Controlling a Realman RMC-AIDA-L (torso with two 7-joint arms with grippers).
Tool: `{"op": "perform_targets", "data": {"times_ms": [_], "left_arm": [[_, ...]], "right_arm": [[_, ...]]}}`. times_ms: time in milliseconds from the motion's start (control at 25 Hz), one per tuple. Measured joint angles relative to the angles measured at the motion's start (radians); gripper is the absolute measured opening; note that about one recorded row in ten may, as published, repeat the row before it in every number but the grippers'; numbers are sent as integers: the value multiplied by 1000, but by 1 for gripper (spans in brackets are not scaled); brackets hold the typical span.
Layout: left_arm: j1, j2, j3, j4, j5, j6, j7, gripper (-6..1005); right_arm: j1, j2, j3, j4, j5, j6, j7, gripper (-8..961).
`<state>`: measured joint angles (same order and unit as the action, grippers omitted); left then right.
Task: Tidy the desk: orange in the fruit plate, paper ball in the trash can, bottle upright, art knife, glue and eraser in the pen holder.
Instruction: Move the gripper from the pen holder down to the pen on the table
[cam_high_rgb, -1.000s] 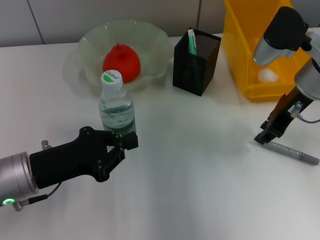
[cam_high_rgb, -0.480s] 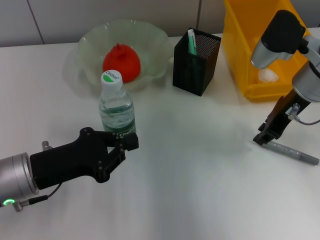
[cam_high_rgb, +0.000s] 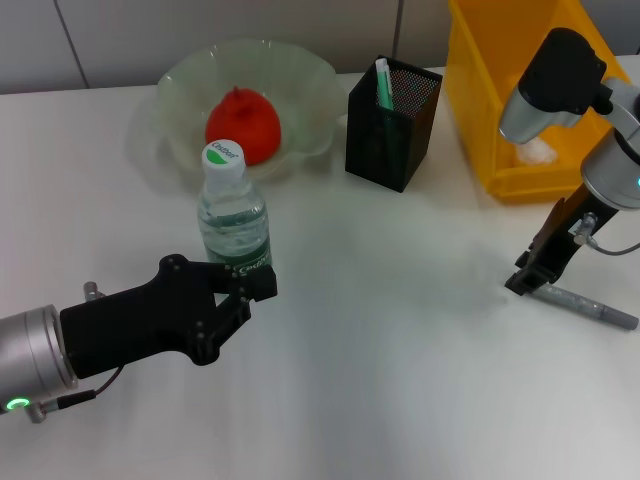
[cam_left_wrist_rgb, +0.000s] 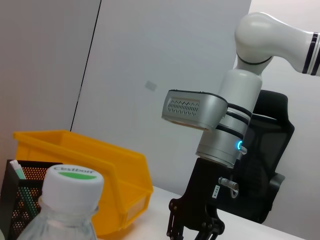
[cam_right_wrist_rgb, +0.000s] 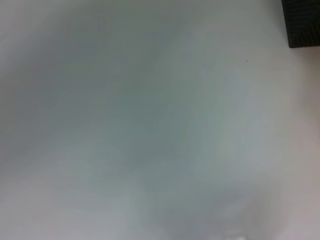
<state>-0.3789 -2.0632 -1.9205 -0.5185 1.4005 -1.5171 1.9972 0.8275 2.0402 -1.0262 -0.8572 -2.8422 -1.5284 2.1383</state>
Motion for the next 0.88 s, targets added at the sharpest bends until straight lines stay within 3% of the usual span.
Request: {"op": "perform_targets", "data": {"times_ms": [880], "left_arm": [[-5,2,-1,0,0,2,0,14]], "right_arm": [[-8,2,7,17,0,5,10,306]]}}
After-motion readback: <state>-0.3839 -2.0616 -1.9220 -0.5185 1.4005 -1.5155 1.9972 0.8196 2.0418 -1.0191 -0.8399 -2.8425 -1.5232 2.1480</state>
